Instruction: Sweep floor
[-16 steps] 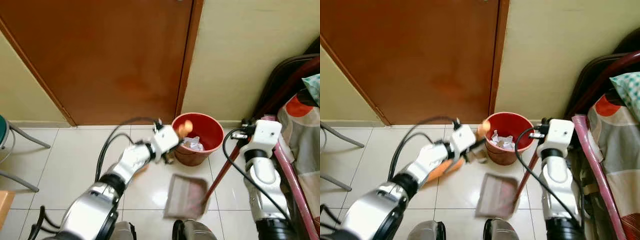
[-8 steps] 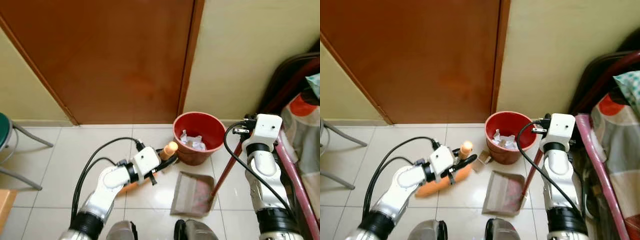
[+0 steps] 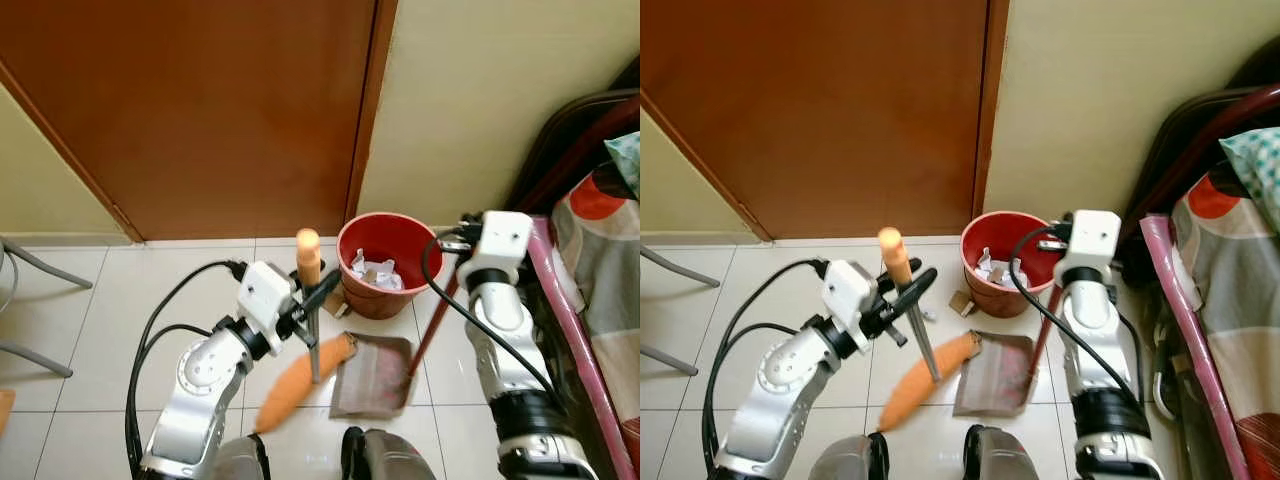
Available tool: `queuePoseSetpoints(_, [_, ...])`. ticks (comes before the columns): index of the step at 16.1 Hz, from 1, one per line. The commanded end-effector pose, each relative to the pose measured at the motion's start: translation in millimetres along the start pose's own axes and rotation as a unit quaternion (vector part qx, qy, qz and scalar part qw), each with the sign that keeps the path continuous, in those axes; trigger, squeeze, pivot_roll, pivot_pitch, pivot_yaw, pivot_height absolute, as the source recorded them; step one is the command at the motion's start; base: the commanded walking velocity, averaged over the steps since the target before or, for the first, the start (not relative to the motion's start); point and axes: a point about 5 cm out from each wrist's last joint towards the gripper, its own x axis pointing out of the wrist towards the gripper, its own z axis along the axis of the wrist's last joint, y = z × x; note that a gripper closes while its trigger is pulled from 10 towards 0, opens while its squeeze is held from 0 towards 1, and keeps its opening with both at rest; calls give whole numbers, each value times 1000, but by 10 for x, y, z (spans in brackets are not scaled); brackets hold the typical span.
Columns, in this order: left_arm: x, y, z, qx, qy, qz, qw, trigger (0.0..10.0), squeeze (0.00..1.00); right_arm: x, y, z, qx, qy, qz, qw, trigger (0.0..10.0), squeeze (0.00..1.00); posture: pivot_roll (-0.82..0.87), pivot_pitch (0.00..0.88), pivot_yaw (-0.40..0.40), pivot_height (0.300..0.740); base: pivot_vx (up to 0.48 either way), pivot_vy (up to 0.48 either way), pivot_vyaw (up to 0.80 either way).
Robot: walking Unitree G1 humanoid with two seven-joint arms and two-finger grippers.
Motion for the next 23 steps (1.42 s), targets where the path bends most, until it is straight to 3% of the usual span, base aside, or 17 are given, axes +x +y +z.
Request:
queuePoseSetpoints(1, [21,-31,68,-21,-15,-4,1000,10000,0,20,14,40,4,-13,-1,1000,10000,0,11,147,-34,740,0,0,0])
queuePoseSetpoints(4, [15,85,65,-26,-11,41,999,10000,0,-26,1,-40,6,-5,-3,1000,10000,0,3,138,-29,740,0,0,0])
queuePoseSetpoints(6, [-1,127,85,-51,-17,63,997,10000,0,-57,0,-92,8,2,-3,1000,10000,0,0,127,-27,740,0,0,0])
queuePoseSetpoints(8, [-35,247,141,-95,-37,118,988,10000,0,-83,31,-152,9,10,3,1000,10000,0,7,116,-29,740,0,0,0])
queuePoseSetpoints(10, [-161,410,117,-75,-33,177,981,10000,0,-102,25,-183,9,14,5,1000,10000,0,17,107,-29,740,0,0,0])
queuePoseSetpoints(11, [-288,512,26,-53,-7,219,974,10000,0,-139,-3,-222,12,19,8,1000,10000,0,21,104,-29,740,0,0,0])
queuePoseSetpoints(13, [-426,560,-100,-51,20,245,968,10000,0,-228,-27,-272,26,25,19,999,10000,0,24,99,-28,740,0,0,0])
queuePoseSetpoints(15, [-500,535,-230,-55,49,253,965,10000,0,-335,-40,-323,36,28,30,999,10000,0,22,90,-25,740,0,0,0])
queuePoseSetpoints(18, [-492,417,-377,-76,81,222,969,10000,0,-428,-20,-356,31,29,50,998,10000,0,16,79,-15,740,0,0,0])
queuePoseSetpoints(23, [-513,424,-417,-39,92,219,971,10000,0,-461,-73,-358,33,30,59,997,10000,0,14,70,-6,740,0,0,0])
